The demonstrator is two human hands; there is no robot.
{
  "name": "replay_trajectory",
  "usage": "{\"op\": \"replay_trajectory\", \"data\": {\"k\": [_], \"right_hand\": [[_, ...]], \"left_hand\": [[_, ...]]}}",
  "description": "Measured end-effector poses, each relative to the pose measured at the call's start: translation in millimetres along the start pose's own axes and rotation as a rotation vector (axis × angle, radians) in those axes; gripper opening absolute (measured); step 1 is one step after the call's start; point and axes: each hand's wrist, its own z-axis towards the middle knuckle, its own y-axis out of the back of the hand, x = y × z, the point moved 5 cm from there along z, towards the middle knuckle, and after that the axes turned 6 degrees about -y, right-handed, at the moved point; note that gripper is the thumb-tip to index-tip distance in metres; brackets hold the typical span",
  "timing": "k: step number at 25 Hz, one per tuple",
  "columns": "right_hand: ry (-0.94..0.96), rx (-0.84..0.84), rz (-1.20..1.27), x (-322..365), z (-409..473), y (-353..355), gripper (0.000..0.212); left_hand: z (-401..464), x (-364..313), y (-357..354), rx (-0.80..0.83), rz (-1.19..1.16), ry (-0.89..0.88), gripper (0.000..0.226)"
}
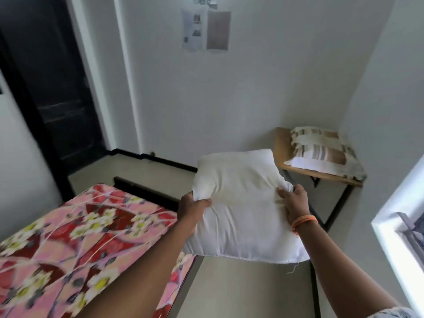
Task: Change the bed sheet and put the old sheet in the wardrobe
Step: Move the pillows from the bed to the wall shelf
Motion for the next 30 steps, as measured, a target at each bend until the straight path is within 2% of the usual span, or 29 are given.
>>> {"op": "replay_trajectory", "data": {"k": [5,11,15,17,20,22,24,26,28,30], "right_hand": [[0.041,-0.184,0.058,44,131,39,0.016],[0.092,-0.382,0.064,100,276,88,0.016],[0.127,-0.4,0.097,121,382,121,0.024],[0.154,-0.413,0.096,129,449,142,0.025],[0.165,-0.428,0.095,139,562,182,0.02],[0.18,-0.447,0.062,152,626,207,0.016],[0.193,-0.495,-0.048,163,695,237,0.02],[0.128,-0.571,-0.267,158,751,260,0.026],[-0.013,-0.624,-0.604,131,792,271,0.046],[-0.054,-0.57,-0.909,95,815,262,0.066]], "left_hand": [[131,-49,-126,0.176,0.012,-0.072,0.04],[260,-106,-285,0.34,0.009,-0.152,0.028],[325,-121,-392,0.394,0.017,-0.188,0.026],[361,-125,-457,0.399,0.012,-0.194,0.032],[414,-129,-563,0.381,0.008,-0.199,0.046],[444,-138,-623,0.379,-0.01,-0.187,0.047],[477,-145,-688,0.409,-0.001,-0.157,0.047],[505,-139,-747,0.521,0.062,-0.125,0.06],[521,-113,-789,0.6,0.205,-0.048,0.09],[523,-84,-805,0.594,0.364,-0.013,0.116]]}}
